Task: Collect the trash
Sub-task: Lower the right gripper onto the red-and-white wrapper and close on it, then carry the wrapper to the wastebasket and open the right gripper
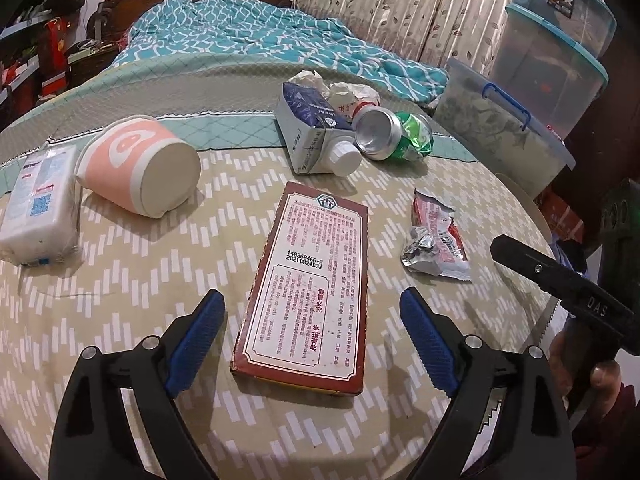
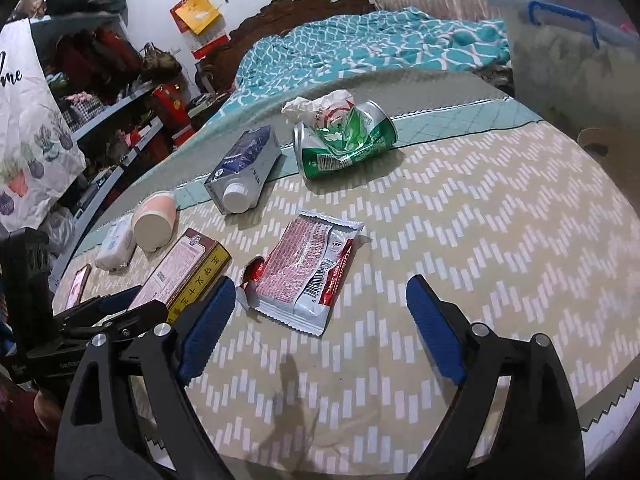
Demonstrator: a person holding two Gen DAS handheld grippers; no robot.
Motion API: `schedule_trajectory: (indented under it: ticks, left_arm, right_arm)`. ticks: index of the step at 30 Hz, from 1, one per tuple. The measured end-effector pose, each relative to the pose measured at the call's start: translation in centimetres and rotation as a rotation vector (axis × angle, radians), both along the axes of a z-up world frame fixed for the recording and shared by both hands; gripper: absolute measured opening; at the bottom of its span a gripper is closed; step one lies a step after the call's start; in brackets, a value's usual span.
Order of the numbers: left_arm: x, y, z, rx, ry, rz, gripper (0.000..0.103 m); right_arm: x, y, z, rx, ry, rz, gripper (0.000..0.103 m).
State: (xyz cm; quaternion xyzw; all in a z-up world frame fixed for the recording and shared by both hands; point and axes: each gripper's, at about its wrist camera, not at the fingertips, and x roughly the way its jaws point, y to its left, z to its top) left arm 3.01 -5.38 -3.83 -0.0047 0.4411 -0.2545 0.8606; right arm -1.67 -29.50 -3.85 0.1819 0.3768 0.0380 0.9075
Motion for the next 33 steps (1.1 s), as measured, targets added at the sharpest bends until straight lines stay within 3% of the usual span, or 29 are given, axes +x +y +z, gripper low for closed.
schedule_trajectory:
  ticks: [10, 14, 15, 17, 22, 23, 33]
  left_arm:
    - [0.1, -0.3, -0.4, 0.012, -0.004, 0.003, 0.084]
    - [0.2, -0.2, -0.4, 0.017, -0.017, 0.011, 0.059]
    - [0.2, -0.1, -0.3, 0.005, -0.012, 0.005, 0.059]
    - [0.3, -0.1, -0.3, 0.003, -0.013, -0.001, 0.059]
    - [0.1, -0.3, -0.2, -0.006, -0.007, -0.021, 0.059]
    - [0.1, -0.3, -0.2, -0.012, -0.004, -0.026, 0.059]
    - [0.5, -3.5, 1.3, -0.079, 0.023, -0.129, 0.059]
  right_arm:
    - [2.3, 1.9, -1.5, -0.070, 0.106, 0.044, 0.089]
    - [3.6, 3.9, -1.7, -0.202, 0.133, 0.095, 0.088]
    - [3.7, 4.3, -1.7, -0.232, 0.130, 0.105, 0.085]
    - [3.5, 4.8, -1.5, -0.302, 0.115, 0.106, 0.049]
    - [2.5, 3.9, -1.3, -0.279, 0.076, 0.091, 0.022]
    - [2.2, 3.4, -1.3, -0.254, 0.077, 0.086, 0.018]
    - [0.2, -1.4, -0.8, -0.156, 0.042, -0.035, 0.017]
